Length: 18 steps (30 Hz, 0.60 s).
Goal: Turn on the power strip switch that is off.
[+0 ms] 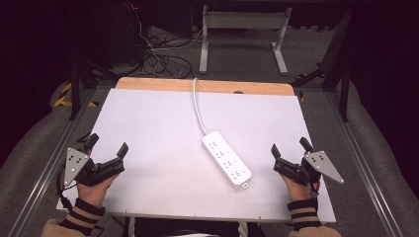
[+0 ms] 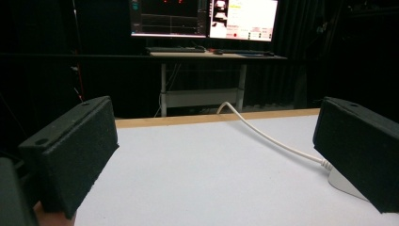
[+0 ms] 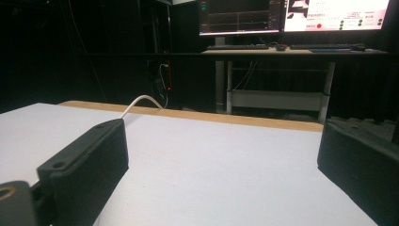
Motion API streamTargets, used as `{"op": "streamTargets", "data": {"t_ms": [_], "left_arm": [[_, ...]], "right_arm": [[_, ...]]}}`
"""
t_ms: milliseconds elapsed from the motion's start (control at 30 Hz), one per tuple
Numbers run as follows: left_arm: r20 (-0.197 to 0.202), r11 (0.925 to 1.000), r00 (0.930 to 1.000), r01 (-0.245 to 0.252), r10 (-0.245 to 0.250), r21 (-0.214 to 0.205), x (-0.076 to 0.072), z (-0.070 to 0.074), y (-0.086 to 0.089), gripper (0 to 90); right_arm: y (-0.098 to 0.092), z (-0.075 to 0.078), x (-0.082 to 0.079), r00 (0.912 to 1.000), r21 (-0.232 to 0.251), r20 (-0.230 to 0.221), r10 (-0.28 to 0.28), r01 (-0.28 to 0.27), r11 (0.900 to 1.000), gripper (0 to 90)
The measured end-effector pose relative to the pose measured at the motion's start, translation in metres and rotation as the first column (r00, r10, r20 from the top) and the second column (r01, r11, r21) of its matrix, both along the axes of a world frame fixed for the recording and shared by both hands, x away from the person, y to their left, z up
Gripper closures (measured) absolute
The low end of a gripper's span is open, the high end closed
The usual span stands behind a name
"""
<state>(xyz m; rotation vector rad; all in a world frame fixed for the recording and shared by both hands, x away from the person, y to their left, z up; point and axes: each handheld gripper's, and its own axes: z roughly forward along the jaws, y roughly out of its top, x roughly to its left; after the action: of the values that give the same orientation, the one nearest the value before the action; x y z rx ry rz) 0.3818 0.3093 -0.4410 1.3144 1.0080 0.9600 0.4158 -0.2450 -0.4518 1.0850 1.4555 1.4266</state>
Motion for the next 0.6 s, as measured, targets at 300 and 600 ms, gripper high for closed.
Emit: {"op": "streamTargets", "data": {"t_ms": [300, 600], "left_arm": [[-0.001, 1.0000, 1.0000, 0.002, -0.002, 0.005, 0.0006, 0.0001, -0.0007, 0.9], [0.003, 1.0000, 1.0000, -0.003, 0.003, 0.004, 0.0002, 0.0001, -0.0001, 1.0]], "right_arm": [[0.0001, 0.0000, -0.0009, 1.0000, -0.004, 0.003, -0.002, 0.002, 1.0000, 2.9], [0.0009, 0.0002, -0.0013, 1.0000, -0.009, 0.003, 0.006, -0.006, 0.9999, 3.4]]}}
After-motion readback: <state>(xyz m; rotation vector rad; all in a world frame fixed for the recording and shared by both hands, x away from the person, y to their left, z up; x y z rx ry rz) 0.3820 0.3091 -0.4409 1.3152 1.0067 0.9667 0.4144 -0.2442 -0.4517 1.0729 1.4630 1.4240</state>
